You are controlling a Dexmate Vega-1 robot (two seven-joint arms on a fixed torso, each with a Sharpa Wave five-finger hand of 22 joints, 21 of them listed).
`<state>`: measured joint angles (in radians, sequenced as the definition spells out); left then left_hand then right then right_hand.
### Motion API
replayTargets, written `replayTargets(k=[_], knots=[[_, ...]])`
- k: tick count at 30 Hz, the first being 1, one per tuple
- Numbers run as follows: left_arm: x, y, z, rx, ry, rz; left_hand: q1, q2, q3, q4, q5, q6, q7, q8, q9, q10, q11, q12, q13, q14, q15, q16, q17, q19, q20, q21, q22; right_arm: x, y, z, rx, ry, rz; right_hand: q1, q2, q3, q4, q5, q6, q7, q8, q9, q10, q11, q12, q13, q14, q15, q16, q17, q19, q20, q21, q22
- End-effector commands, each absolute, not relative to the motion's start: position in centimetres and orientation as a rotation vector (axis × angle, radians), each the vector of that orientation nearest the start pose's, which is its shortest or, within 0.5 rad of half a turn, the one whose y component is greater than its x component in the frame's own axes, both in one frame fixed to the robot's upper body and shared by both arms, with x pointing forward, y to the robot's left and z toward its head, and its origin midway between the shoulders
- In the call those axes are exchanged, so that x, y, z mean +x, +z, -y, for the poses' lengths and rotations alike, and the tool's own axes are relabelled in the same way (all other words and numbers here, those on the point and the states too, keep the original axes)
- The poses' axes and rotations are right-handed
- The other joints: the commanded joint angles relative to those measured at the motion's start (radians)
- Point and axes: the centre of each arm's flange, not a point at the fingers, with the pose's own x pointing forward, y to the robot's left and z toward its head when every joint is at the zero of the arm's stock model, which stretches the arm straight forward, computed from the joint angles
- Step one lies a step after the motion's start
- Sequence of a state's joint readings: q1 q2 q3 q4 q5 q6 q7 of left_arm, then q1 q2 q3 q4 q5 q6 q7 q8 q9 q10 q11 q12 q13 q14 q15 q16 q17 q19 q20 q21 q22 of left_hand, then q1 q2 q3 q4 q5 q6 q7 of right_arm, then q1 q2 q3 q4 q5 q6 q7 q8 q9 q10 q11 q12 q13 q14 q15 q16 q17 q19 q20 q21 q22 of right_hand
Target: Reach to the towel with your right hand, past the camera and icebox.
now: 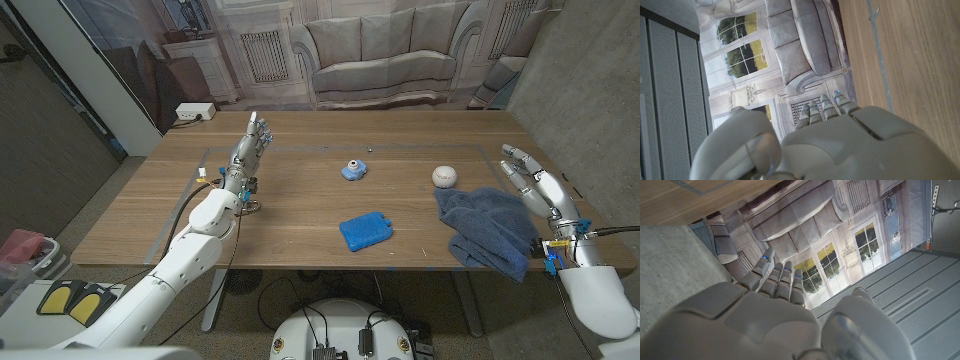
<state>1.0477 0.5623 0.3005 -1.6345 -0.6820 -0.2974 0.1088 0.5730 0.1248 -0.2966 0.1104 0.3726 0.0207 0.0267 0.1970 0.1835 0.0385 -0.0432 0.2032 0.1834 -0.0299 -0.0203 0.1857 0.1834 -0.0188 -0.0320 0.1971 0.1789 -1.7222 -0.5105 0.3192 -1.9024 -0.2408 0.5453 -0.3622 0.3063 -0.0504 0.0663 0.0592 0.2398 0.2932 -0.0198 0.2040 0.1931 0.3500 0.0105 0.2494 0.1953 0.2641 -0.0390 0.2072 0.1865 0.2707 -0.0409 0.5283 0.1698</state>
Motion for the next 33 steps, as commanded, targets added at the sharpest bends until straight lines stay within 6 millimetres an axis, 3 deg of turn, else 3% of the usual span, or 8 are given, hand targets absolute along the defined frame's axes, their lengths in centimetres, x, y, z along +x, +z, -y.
replayTargets(k=[1,9,19,30,33], knots=[[57.4,-2.9,-28.4,-0.138,-0.179,0.694,0.007,-0.001,-0.011,0.0,-0.001,0.009,0.001,0.002,0.002,0.007,0.004,0.001,0.006,0.004,-0.003,0.003,0.002,-0.006,-0.043,0.0,0.001,39.4,-9.9,40.2,-0.814,-0.373,0.901,-0.001,-0.006,-0.007,-0.001,0.005,0.006,-0.001,0.01,0.002,0.001,-0.007,0.005,0.002,0.012,-0.041,0.005,0.001,0.011,-0.076,-0.006,0.002],[57.7,-3.6,-28.4,-0.148,-0.181,0.686,0.008,-0.001,-0.011,0.0,-0.002,0.007,0.002,0.001,0.002,0.008,0.004,0.001,0.006,0.002,-0.003,0.002,0.002,-0.008,-0.044,0.0,0.001,39.3,-9.9,39.1,-0.957,-0.428,0.885,-0.002,-0.009,-0.01,-0.001,0.008,0.005,-0.005,0.009,0.002,0.003,-0.008,0.005,0.002,0.015,-0.044,0.005,0.001,0.014,-0.078,-0.008,0.002],[57.7,-3.6,-28.4,-0.144,-0.18,0.685,0.009,-0.001,-0.012,0.0,-0.002,0.01,0.004,0.002,0.002,0.009,0.004,0.002,0.006,0.001,-0.001,0.002,0.001,-0.007,-0.061,0.0,0.001,38.9,-10.1,38.8,-1.03,-0.475,0.867,-0.004,-0.014,-0.015,-0.002,0.014,0.008,-0.009,0.009,0.002,0.008,-0.014,0.006,0.002,0.019,-0.049,0.004,0.001,0.018,-0.078,-0.014,0.003],[58.0,-3.6,-28.2,-0.139,-0.189,0.681,0.009,-0.001,-0.012,0.0,-0.003,0.012,0.003,0.002,0.002,0.009,0.004,0.001,0.005,0.001,-0.002,0.002,0.001,-0.01,-0.059,-0.001,0.0,38.8,-10.4,38.3,-1.111,-0.519,0.832,-0.006,-0.016,-0.018,-0.001,0.02,0.009,-0.012,0.008,0.002,0.011,-0.019,0.006,0.002,0.022,-0.05,0.004,0.001,0.021,-0.079,-0.019,0.003],[58.0,-3.6,-28.2,-0.132,-0.188,0.682,0.01,-0.001,-0.012,0.0,-0.003,0.013,0.001,0.002,0.002,0.01,0.004,0.002,0.005,0.002,-0.004,0.002,0.001,-0.01,-0.058,0.0,0.0,38.9,-10.4,38.2,-1.127,-0.522,0.821,-0.007,-0.015,-0.02,-0.001,0.024,0.006,-0.025,0.006,0.002,0.01,-0.024,0.005,0.002,0.028,-0.055,0.005,0.002,0.022,-0.078,-0.023,0.003]])
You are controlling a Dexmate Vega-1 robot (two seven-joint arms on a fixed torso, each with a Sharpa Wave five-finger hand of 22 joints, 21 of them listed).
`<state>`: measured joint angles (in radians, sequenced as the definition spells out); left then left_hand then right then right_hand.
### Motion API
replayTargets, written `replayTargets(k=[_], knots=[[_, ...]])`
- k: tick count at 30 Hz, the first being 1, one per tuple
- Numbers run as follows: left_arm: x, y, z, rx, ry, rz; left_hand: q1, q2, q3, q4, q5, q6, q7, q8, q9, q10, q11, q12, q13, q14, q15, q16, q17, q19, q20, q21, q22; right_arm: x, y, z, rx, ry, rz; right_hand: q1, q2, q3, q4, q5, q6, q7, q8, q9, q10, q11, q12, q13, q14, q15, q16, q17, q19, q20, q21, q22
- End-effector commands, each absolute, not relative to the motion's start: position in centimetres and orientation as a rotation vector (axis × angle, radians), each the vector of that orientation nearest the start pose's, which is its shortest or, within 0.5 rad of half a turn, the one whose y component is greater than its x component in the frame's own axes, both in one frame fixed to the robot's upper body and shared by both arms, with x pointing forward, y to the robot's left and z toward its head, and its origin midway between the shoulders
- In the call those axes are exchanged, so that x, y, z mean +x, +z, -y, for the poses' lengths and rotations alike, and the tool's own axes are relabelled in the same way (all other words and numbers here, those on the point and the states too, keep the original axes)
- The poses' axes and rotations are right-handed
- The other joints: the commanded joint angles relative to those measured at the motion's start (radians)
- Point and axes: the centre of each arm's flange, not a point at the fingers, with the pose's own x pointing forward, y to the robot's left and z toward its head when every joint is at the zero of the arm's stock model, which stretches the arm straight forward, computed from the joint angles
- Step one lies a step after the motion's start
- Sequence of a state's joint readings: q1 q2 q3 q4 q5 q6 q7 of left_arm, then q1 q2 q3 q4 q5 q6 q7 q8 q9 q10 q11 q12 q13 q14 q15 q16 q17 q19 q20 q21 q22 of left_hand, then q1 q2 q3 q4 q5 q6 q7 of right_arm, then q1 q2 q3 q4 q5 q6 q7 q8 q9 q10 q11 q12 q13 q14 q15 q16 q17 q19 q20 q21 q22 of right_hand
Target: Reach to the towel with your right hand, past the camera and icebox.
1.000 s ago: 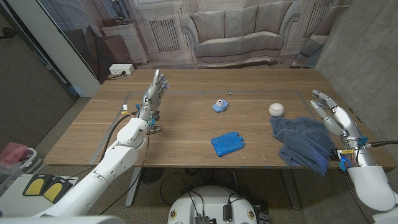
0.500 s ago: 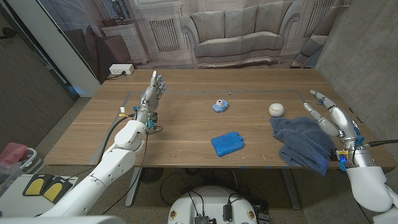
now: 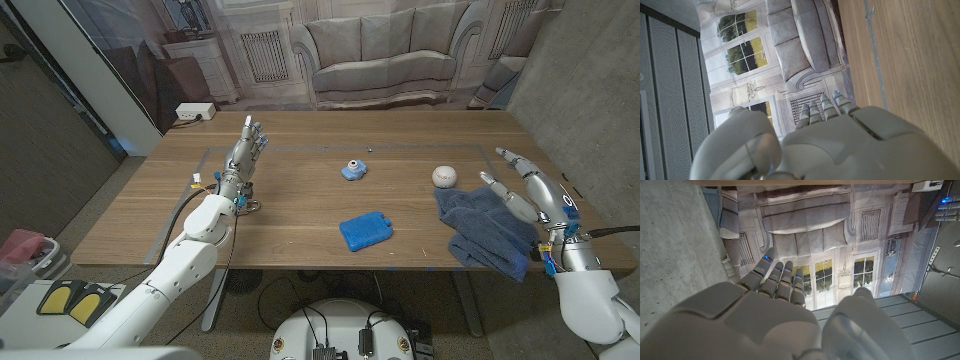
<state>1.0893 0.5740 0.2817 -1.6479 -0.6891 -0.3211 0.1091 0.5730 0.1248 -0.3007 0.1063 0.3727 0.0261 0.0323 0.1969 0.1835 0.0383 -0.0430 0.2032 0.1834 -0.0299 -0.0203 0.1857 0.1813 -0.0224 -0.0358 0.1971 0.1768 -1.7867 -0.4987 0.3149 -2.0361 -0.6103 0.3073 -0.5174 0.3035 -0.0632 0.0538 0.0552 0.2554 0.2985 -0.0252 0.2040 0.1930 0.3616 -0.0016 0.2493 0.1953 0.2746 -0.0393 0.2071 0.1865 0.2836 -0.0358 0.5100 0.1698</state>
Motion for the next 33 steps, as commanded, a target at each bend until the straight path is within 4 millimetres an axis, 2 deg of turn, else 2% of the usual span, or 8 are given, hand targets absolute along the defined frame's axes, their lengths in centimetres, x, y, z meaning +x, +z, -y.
replayTargets(k=[1,9,10,13,14,19,23,33], knots=[[58.0,-3.5,-28.2,-0.133,-0.187,0.682,0.01,-0.001,-0.008,0.004,-0.003,0.008,-0.006,0.002,0.002,0.011,0.002,0.002,0.005,0.003,-0.005,0.002,0.003,-0.006,-0.055,0.0,0.002,38.9,-10.4,38.2,-1.129,-0.524,0.817,-0.004,-0.002,-0.007,0.003,0.01,-0.001,-0.022,0.005,0.002,-0.002,-0.012,0.005,0.002,0.017,-0.054,0.004,0.002,0.01,-0.084,-0.005,0.003],[58.1,-3.6,-28.3,-0.134,-0.192,0.679,0.01,-0.001,-0.008,0.004,-0.003,0.012,-0.005,0.003,0.002,0.014,0.0,0.002,0.005,0.004,-0.006,0.002,0.003,-0.005,-0.057,0.0,0.002,38.8,-10.5,38.0,-1.163,-0.527,0.789,-0.004,0.0,-0.009,0.003,0.016,-0.003,-0.033,0.003,0.003,-0.009,-0.019,0.0,0.001,0.015,-0.051,0.001,0.002,0.011,-0.08,-0.012,0.003],[58.1,-3.7,-28.3,-0.136,-0.192,0.678,0.011,-0.001,-0.008,0.004,-0.003,0.013,-0.005,0.003,0.002,0.015,0.002,0.003,0.005,0.005,-0.006,0.003,0.003,-0.005,-0.056,0.0,0.002,38.8,-10.5,37.9,-1.173,-0.528,0.785,0.002,0.003,-0.008,0.001,0.023,0.005,-0.044,0.006,0.003,-0.013,-0.038,-0.002,0.001,0.021,-0.056,0.001,0.002,0.012,-0.08,-0.019,0.003],[58.2,-3.8,-28.3,-0.14,-0.193,0.676,0.011,-0.001,-0.008,0.003,-0.003,0.016,-0.006,0.004,0.002,0.017,-0.001,0.003,0.005,0.01,-0.007,0.004,0.002,-0.002,-0.06,0.002,0.002,38.9,-10.5,37.8,-1.182,-0.525,0.777,0.011,0.008,-0.006,-0.003,0.03,0.021,-0.061,0.011,0.003,-0.012,-0.058,-0.004,0.0,0.03,-0.062,0.002,0.001,0.014,-0.077,-0.027,0.004],[58.2,-3.9,-28.3,-0.14,-0.192,0.676,0.011,-0.002,-0.008,0.003,-0.003,0.017,-0.007,0.005,0.002,0.02,-0.001,0.004,0.005,0.01,-0.007,0.005,0.002,-0.001,-0.062,0.002,0.002,39.0,-10.5,37.7,-1.184,-0.525,0.774,0.013,0.009,-0.006,-0.004,0.032,0.025,-0.064,0.011,0.003,-0.009,-0.072,-0.003,-0.001,0.033,-0.063,0.002,0.001,0.015,-0.077,-0.029,0.004],[58.1,-4.1,-28.6,-0.145,-0.186,0.674,0.012,-0.002,-0.008,0.003,-0.003,0.019,-0.009,0.005,0.002,0.02,-0.002,0.004,0.005,0.013,-0.01,0.005,0.002,0.0,-0.064,0.002,0.002,39.2,-10.5,37.4,-1.209,-0.519,0.755,0.015,0.01,-0.006,-0.005,0.034,0.029,-0.068,0.012,0.003,-0.01,-0.069,-0.004,-0.001,0.033,-0.063,0.0,0.001,0.013,-0.075,-0.033,0.004],[58.1,-4.2,-28.7,-0.148,-0.182,0.673,0.012,-0.002,-0.008,0.003,-0.004,0.02,-0.008,0.005,0.002,0.02,-0.003,0.003,0.005,0.012,-0.01,0.004,0.002,-0.001,-0.064,0.002,0.002,39.4,-10.4,37.2,-1.223,-0.517,0.744,0.017,0.012,-0.007,-0.006,0.038,0.037,-0.099,0.013,0.003,-0.014,-0.077,-0.007,-0.002,0.027,-0.059,-0.004,0.001,0.012,-0.071,-0.042,0.004],[58.7,-4.3,-29.2,-0.15,-0.186,0.667,0.013,-0.002,-0.009,0.003,-0.004,0.02,-0.008,0.004,0.002,0.02,-0.001,0.003,0.005,0.012,-0.01,0.004,0.002,-0.002,-0.064,0.002,0.002,40.2,-10.8,36.6,-1.248,-0.519,0.695,0.017,0.013,-0.008,-0.006,0.041,0.038,-0.101,0.012,0.003,-0.012,-0.075,-0.007,-0.002,0.026,-0.054,-0.005,0.001,0.012,-0.068,-0.046,0.005]])
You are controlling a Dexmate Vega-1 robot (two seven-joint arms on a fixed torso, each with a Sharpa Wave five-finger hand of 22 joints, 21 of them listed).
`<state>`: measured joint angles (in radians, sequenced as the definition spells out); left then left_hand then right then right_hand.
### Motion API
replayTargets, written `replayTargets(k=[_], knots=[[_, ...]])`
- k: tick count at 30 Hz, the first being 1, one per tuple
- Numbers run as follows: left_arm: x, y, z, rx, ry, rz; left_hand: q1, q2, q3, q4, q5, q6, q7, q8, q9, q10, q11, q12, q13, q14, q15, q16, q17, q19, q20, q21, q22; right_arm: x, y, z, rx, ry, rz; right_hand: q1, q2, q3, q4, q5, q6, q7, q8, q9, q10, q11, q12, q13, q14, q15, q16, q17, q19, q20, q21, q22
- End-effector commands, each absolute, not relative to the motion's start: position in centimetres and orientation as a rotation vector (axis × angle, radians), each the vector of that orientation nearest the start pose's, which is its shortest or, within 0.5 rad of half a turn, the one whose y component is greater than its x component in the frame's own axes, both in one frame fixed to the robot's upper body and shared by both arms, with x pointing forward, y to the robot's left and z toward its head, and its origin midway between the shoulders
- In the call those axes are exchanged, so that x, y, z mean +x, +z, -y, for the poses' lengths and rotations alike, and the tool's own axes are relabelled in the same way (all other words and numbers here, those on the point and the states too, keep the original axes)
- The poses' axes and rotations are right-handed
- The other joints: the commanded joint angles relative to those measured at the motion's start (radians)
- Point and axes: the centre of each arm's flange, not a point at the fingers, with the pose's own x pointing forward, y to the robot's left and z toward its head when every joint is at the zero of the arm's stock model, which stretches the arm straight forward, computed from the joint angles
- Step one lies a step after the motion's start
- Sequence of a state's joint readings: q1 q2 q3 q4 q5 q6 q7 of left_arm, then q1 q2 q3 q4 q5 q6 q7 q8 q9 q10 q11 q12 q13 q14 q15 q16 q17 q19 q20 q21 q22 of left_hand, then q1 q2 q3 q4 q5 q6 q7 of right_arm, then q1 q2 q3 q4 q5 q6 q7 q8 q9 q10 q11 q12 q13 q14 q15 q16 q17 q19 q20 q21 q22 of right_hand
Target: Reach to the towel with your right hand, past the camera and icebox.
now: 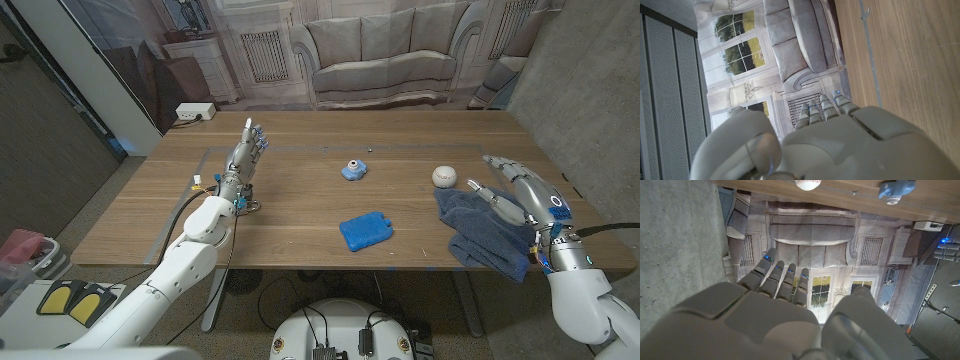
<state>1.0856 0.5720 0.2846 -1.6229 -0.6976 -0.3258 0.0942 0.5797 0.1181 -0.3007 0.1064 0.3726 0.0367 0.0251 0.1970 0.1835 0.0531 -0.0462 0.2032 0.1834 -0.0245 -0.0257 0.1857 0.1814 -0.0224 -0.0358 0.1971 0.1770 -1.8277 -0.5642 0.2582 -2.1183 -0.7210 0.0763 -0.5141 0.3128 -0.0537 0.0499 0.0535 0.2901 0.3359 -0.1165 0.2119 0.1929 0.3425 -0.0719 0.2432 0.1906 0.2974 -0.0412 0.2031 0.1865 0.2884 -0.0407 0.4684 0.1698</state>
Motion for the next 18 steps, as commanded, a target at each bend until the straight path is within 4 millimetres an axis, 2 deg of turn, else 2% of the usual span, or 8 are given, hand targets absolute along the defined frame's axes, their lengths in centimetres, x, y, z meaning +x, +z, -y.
replayTargets(k=[1,11,18], knots=[[58.7,-4.3,-29.3,-0.152,-0.186,0.668,0.006,0.005,-0.009,0.003,-0.004,0.01,-0.001,0.004,0.002,0.005,0.002,0.003,0.005,0.006,-0.005,0.003,0.002,-0.002,-0.064,0.001,0.002,40.4,-10.9,36.6,-1.247,-0.518,0.69,0.008,0.004,-0.004,-0.004,0.007,0.0,-0.01,0.004,0.003,0.009,-0.004,0.0,0.003,0.004,-0.052,-0.001,0.001,0.007,-0.062,-0.006,0.005],[58.4,-4.2,-29.8,-0.153,-0.18,0.678,0.006,0.005,-0.009,0.004,-0.004,0.01,-0.002,0.003,0.002,0.005,-0.003,0.002,0.005,0.004,-0.004,0.002,0.001,-0.006,-0.061,0.0,0.002,41.0,-11.4,36.2,-1.264,-0.503,0.636,0.006,0.005,-0.007,-0.003,0.01,0.0,-0.01,0.001,0.003,0.015,0.005,0.0,0.002,0.007,-0.049,-0.001,0.002,0.01,-0.058,-0.013,0.005],[58.4,-4.5,-30.0,-0.152,-0.18,0.673,0.006,0.005,-0.009,0.004,-0.004,0.012,0.0,0.003,0.002,0.008,-0.001,0.002,0.005,0.004,-0.004,0.002,0.001,-0.006,-0.061,0.0,0.002,41.2,-12.0,36.1,-1.264,-0.499,0.604,0.005,0.006,-0.009,-0.003,0.012,0.012,-0.019,0.004,0.003,0.023,0.007,0.002,0.002,0.012,-0.049,0.0,0.002,0.011,-0.056,-0.018,0.005]])
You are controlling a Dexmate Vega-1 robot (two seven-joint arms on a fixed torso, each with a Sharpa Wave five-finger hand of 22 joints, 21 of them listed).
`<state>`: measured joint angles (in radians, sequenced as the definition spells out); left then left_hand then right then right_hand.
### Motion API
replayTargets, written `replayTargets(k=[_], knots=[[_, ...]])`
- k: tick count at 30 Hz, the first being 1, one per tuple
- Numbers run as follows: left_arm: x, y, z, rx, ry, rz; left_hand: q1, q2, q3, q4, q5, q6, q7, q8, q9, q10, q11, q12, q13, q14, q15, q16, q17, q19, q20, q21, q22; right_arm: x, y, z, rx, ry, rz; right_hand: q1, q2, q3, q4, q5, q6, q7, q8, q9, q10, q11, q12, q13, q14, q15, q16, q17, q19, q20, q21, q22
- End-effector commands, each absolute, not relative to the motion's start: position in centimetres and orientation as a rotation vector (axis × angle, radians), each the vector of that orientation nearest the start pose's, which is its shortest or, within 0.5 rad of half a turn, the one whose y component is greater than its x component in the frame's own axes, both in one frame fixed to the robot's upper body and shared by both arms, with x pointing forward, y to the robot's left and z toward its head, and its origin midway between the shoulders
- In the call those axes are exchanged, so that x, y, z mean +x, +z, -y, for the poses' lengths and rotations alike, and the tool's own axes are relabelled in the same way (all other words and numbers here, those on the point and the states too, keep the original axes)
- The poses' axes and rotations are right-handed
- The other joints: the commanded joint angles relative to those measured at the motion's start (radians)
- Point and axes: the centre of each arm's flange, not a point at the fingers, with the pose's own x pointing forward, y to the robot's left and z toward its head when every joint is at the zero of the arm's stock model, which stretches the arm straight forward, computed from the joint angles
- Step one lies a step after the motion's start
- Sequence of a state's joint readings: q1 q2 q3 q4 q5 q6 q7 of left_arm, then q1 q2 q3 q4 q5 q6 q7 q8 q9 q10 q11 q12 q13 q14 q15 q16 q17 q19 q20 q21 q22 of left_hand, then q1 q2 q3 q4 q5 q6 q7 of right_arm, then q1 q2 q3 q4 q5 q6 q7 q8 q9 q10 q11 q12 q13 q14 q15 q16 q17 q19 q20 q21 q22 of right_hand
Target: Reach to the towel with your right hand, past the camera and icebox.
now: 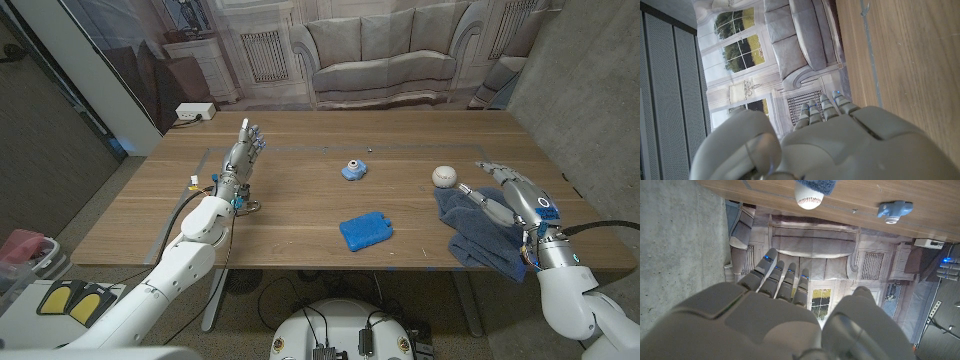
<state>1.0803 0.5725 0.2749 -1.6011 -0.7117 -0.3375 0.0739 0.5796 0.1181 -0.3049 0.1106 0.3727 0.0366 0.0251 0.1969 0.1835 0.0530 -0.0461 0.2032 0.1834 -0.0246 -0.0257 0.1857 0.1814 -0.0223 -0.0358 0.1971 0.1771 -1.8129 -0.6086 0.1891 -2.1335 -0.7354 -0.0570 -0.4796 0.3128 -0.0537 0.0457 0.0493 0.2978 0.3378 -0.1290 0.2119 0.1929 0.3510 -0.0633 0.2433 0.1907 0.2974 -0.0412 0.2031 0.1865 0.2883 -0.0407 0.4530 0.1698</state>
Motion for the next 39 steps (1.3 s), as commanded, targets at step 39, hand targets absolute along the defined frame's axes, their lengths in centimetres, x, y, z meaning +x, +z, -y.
replayTargets(k=[39], knots=[[59.5,-4.8,-30.2,-0.139,-0.209,0.637,0.007,0.007,-0.005,0.001,-0.006,0.012,0.0,0.001,0.002,0.002,0.003,-0.001,0.005,-0.001,0.003,0.0,0.002,-0.011,-0.051,0.0,0.002,42.1,-12.8,35.8,-1.325,-0.482,0.454,-0.003,0.009,-0.014,0.006,0.012,0.017,-0.007,0.001,0.004,0.018,0.016,0.0,0.002,0.014,-0.044,-0.003,0.003,0.018,-0.051,-0.022,0.006]])
